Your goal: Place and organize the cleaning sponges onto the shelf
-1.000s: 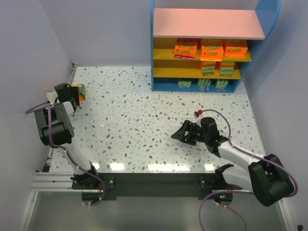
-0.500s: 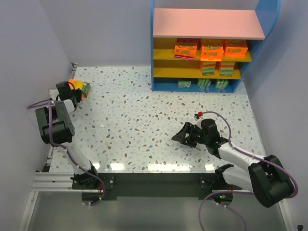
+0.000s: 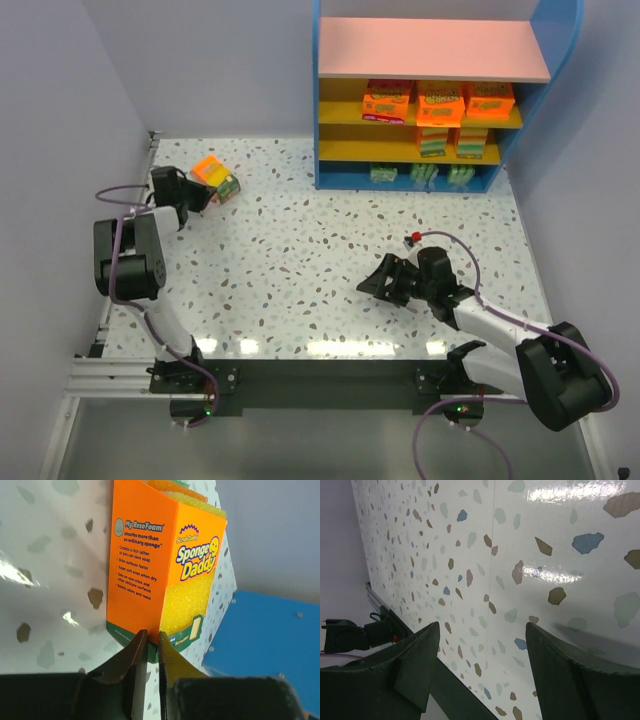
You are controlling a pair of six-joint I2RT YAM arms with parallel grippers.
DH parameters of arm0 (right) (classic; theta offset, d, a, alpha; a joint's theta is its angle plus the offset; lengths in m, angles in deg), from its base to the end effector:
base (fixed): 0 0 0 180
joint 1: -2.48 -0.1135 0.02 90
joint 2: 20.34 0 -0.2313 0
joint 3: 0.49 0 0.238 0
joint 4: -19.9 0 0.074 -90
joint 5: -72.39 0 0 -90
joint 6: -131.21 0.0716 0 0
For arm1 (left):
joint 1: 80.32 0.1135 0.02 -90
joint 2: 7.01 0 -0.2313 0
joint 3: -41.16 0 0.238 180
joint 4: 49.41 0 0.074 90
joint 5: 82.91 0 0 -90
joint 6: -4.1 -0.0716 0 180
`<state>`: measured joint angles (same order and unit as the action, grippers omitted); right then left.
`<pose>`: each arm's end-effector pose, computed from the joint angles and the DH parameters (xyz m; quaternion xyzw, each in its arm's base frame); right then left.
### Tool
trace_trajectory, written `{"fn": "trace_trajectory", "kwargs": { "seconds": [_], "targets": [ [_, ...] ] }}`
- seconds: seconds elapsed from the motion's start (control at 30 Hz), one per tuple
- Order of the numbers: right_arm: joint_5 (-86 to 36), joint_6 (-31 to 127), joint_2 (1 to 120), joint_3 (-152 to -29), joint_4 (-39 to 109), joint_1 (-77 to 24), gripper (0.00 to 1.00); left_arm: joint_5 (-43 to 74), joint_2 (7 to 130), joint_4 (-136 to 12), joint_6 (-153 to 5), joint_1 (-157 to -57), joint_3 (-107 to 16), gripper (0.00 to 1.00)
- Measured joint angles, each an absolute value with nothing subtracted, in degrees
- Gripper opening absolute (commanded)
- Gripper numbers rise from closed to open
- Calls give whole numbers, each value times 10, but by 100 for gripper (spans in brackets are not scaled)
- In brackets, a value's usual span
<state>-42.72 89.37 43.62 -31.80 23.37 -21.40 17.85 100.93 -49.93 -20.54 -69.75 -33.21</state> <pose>0.1989 0.1213 0.1111 0.0867 0.8714 0.4168 0.2437 0.4046 0.0619 0.1210 -0.5064 0.7204 -0.2883 0.3763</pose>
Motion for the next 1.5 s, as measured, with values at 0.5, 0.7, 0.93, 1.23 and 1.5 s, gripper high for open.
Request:
{"fn": "trace_trajectory", "kwargs": {
  "seconds": [0.5, 0.7, 0.93, 1.23, 1.5],
  "targets": [
    [-433, 883, 442, -354, 253, -214, 72, 323, 792, -594, -426, -781, -85, 0],
    [-432, 867, 438, -386, 277, -214, 72, 344, 632, -725, -512, -814, -38, 0],
    [-431, 861, 445, -398, 293, -214, 73, 281, 406, -823, -540, -838, -42, 3],
    [-427, 850, 445, -408, 313, -214, 73, 113, 441, -839, -512, -838, -132, 37],
    [-427, 844, 438, -408, 330, -214, 75, 91, 660, -766, -506, -837, -264, 71]
  ]
}}
